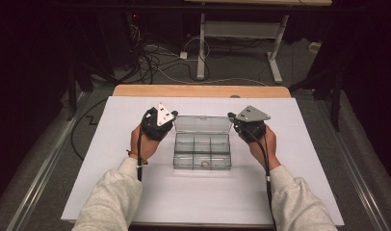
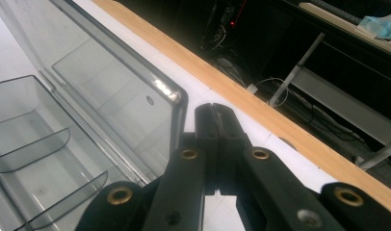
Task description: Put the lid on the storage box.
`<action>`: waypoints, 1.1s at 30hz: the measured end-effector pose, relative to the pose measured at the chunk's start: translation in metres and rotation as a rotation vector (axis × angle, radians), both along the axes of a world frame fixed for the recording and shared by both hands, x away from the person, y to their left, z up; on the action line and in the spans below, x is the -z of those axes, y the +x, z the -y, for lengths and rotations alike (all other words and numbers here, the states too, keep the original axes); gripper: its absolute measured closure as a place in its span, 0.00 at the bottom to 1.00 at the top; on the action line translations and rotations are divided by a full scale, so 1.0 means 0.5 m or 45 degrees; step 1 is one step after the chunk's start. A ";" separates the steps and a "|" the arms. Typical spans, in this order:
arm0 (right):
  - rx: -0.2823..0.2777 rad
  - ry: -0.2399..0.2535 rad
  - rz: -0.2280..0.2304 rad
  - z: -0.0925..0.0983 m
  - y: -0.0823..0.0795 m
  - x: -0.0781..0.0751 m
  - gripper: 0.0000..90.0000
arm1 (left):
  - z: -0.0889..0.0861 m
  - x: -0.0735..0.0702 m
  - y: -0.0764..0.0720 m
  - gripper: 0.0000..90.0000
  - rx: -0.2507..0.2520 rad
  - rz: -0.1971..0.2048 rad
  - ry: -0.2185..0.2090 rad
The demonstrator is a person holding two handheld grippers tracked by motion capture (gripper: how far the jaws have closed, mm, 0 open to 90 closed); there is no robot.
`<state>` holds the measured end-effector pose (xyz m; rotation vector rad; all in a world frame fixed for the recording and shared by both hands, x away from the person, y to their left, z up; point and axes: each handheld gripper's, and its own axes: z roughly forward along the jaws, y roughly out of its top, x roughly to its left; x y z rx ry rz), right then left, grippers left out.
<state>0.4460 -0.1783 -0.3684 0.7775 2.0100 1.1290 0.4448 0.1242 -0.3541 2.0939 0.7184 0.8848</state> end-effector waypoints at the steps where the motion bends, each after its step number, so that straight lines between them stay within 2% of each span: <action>1: 0.000 -0.003 0.001 0.000 -0.002 0.000 1.00 | 0.000 0.000 -0.001 0.96 -0.001 0.000 -0.001; 5: 0.002 0.001 0.002 0.000 -0.006 0.002 1.00 | 0.000 0.002 -0.010 0.96 -0.020 -0.021 -0.011; 16: 0.025 0.020 0.009 -0.003 -0.025 0.010 1.00 | -0.001 0.010 -0.027 0.97 -0.026 -0.013 -0.024; 17: 0.025 0.021 0.008 -0.003 -0.027 0.011 1.00 | 0.000 0.011 -0.029 0.97 -0.012 -0.018 -0.028; 18: 0.006 0.020 0.007 -0.003 -0.030 0.011 1.00 | 0.003 0.013 -0.032 0.97 -0.025 -0.003 -0.015; 20: 0.030 -0.012 0.034 -0.008 -0.037 0.013 1.00 | 0.005 0.014 -0.039 0.97 -0.023 0.013 -0.004; 21: 0.043 -0.007 0.039 -0.008 -0.040 0.013 1.00 | 0.006 0.014 -0.043 0.97 -0.019 0.021 -0.003; 22: 0.052 0.028 0.039 -0.005 -0.043 0.011 1.00 | 0.007 0.015 -0.046 0.97 -0.021 0.025 0.005; 24: 0.029 0.065 0.020 -0.001 -0.047 0.011 1.00 | 0.007 0.018 -0.050 0.97 -0.025 0.032 0.006; 27: 0.030 0.046 0.032 -0.005 -0.054 0.019 1.00 | 0.003 0.024 -0.053 0.97 -0.026 0.027 -0.010; 30: 0.038 0.070 0.027 -0.005 -0.057 0.027 1.00 | 0.004 0.029 -0.057 0.97 -0.030 0.029 -0.012; 33: 0.039 0.067 0.042 -0.006 -0.061 0.030 1.00 | 0.003 0.032 -0.059 0.97 -0.030 0.027 -0.018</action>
